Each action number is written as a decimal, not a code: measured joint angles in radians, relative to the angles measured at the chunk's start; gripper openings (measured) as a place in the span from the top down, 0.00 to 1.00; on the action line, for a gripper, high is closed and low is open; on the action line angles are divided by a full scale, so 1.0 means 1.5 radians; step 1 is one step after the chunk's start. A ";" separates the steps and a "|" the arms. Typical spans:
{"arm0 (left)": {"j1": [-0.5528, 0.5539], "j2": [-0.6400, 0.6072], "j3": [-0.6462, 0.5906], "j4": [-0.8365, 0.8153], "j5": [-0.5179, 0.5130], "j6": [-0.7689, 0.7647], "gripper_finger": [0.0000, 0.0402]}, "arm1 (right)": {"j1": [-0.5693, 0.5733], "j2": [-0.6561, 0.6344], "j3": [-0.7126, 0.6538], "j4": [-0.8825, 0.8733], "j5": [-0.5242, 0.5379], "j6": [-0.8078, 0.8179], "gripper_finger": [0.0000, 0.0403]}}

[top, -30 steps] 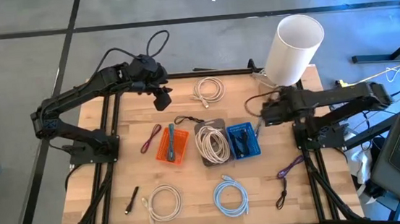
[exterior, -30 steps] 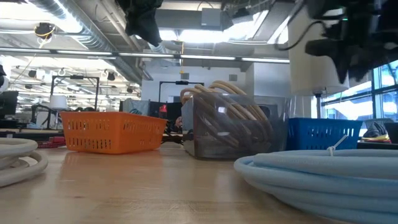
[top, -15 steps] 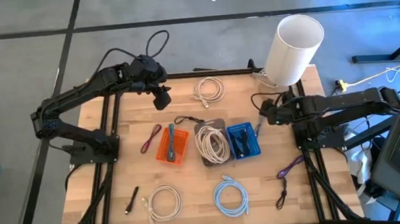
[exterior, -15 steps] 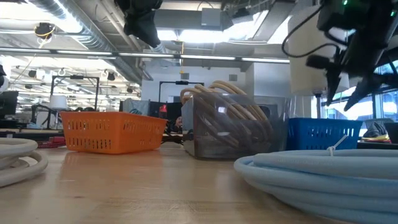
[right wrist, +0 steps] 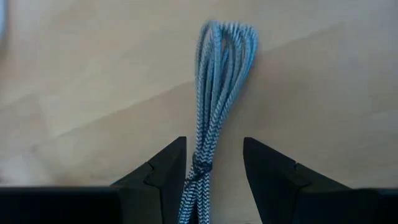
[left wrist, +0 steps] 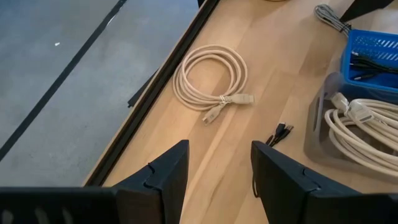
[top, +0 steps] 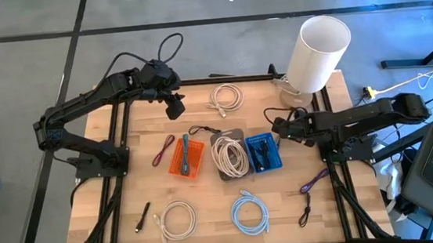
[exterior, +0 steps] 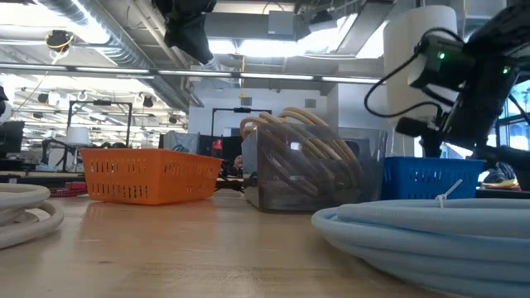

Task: Pick & Place USB Port
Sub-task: Put the black and white charger cable into the orange bin

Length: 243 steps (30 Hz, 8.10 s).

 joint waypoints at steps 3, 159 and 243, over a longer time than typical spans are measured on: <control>0.000 0.000 0.000 0.000 0.000 0.000 0.59 | -0.005 0.039 -0.011 0.065 -0.009 -0.015 0.60; 0.000 0.000 0.000 0.081 0.043 -0.047 0.59 | 0.054 -0.084 0.493 -0.182 0.196 -0.590 0.96; -0.204 0.071 0.113 -0.075 -0.093 -0.423 0.97 | 0.102 -0.193 0.567 -0.221 0.126 -0.801 0.59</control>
